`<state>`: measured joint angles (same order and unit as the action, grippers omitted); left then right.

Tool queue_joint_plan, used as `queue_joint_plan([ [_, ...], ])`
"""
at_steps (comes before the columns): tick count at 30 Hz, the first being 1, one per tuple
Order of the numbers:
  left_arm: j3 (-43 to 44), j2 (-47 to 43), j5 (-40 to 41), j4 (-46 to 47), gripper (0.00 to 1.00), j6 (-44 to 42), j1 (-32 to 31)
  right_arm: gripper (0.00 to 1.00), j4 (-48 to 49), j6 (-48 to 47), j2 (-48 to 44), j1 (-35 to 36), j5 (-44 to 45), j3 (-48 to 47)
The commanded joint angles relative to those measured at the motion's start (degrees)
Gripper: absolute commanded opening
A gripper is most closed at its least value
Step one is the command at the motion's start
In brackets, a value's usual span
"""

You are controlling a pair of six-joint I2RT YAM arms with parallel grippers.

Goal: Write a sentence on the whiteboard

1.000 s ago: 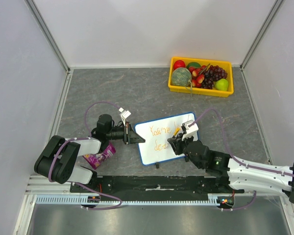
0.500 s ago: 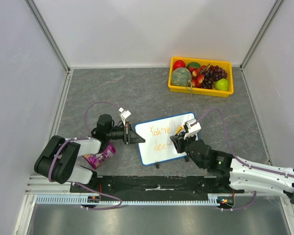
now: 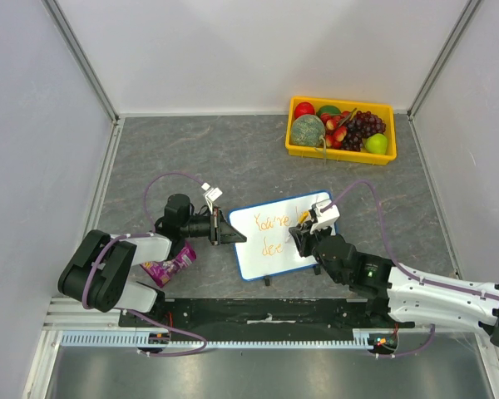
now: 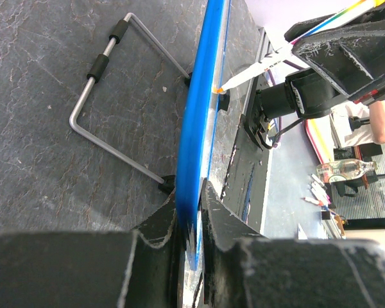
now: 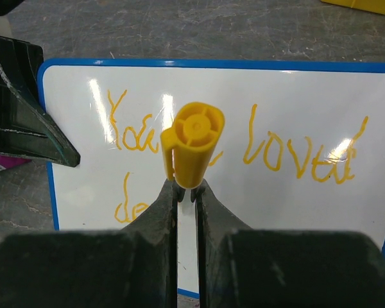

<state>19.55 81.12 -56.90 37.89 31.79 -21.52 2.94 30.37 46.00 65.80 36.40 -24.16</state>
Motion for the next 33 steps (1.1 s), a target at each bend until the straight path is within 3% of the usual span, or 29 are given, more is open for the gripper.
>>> queue_joint_plan([
  [1,-0.2,1.2,3.3,-2.6,0.02,-5.1,-0.2,0.00,1.8,0.0,0.5,-0.4,1.0,-0.8],
  [33,-0.1,1.5,3.4,-2.6,0.02,-5.2,-0.3,0.00,-5.0,6.9,-5.2,-0.5,-3.6,7.2],
])
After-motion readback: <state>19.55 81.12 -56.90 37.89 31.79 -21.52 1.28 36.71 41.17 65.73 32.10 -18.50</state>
